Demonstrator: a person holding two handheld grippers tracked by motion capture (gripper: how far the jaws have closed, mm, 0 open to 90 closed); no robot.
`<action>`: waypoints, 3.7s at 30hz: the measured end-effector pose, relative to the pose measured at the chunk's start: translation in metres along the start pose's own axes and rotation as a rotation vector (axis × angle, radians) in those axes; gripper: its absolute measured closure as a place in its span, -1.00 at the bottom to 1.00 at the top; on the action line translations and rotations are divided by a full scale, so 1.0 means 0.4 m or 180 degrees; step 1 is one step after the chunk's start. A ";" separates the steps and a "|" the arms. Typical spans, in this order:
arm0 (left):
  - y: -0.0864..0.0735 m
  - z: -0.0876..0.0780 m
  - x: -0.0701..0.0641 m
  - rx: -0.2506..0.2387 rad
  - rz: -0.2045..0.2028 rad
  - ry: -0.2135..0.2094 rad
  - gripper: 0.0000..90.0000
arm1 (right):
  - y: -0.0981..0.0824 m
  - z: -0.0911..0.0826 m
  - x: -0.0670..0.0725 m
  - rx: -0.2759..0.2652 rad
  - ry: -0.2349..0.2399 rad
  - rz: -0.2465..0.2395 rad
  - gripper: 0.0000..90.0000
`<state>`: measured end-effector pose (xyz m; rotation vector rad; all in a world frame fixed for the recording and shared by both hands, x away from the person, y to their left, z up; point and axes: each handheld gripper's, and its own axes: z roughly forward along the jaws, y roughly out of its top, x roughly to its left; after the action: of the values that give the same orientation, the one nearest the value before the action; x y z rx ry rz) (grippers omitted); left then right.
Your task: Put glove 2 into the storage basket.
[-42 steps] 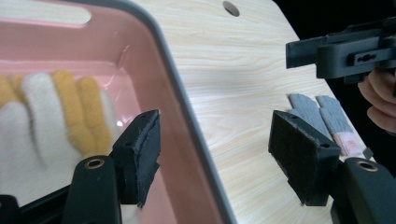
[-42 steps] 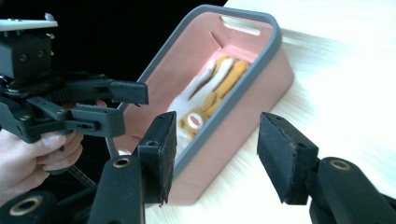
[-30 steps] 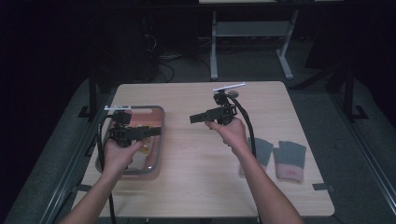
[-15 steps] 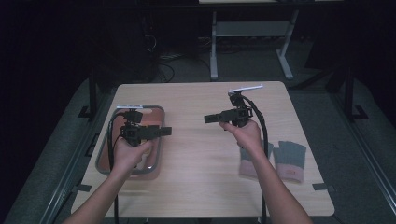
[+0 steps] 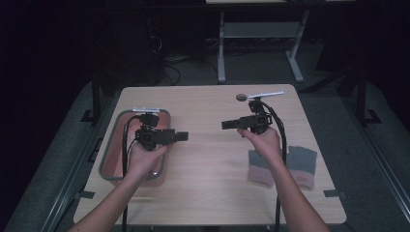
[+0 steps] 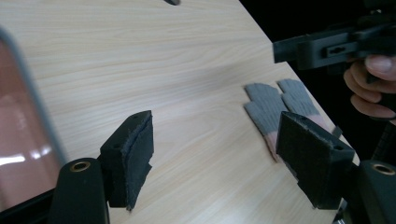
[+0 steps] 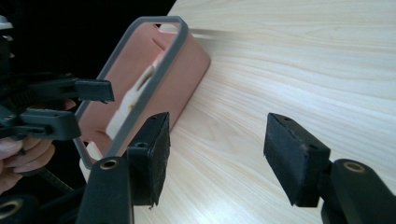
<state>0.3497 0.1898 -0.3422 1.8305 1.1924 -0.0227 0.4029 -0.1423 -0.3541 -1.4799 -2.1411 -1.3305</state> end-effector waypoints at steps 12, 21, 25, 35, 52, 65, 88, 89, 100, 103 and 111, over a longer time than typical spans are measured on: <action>-0.002 0.052 -0.047 0.0043 0.0115 -0.0131 -0.39 | -0.034 -0.054 -0.035 0.0006 -0.0213 0.0017 -0.14; -0.008 0.099 -0.089 0.0127 0.0198 -0.0202 -0.42 | -0.064 -0.100 -0.071 -0.0099 -0.0375 0.0054 -0.19; -0.011 0.126 -0.107 0.0199 0.0245 -0.0237 -0.42 | -0.083 -0.120 -0.093 -0.0099 -0.0428 0.0124 -0.19; -0.013 0.184 -0.146 0.0267 0.0306 -0.0308 -0.43 | -0.127 -0.172 -0.142 -0.0122 -0.0567 0.0181 -0.21; -0.028 0.264 -0.210 0.0350 0.0424 -0.0414 -0.44 | -0.205 -0.267 -0.193 -0.0183 -0.0878 0.0119 -0.18; -0.045 0.314 -0.265 0.0420 0.0564 -0.0517 -0.44 | -0.292 -0.318 -0.259 -0.0131 -0.1243 0.0180 -0.10; -0.075 0.354 -0.316 0.0545 0.0802 -0.0565 -0.43 | -0.369 -0.286 -0.295 0.0308 -0.1824 -0.0035 0.19; -0.075 0.355 -0.316 0.0540 0.0801 -0.0564 -0.44 | -0.371 -0.280 -0.296 0.0354 -0.1863 -0.0061 0.20; -0.082 0.350 -0.313 0.0509 0.0773 -0.0527 -0.43 | -0.389 -0.271 -0.299 0.0220 -0.1868 -0.0032 0.37; -0.084 0.342 -0.313 0.0480 0.0788 -0.0517 -0.43 | -0.385 -0.268 -0.298 0.0229 -0.1882 0.0008 0.47; -0.085 0.324 -0.303 0.0403 0.0779 -0.0506 -0.42 | -0.386 -0.268 -0.296 0.0177 -0.1876 0.0114 0.75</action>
<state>0.3169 0.0173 -0.3839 2.0343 0.8683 -0.1051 0.2984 -0.3127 -0.4508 -2.0696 -2.4320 -0.8803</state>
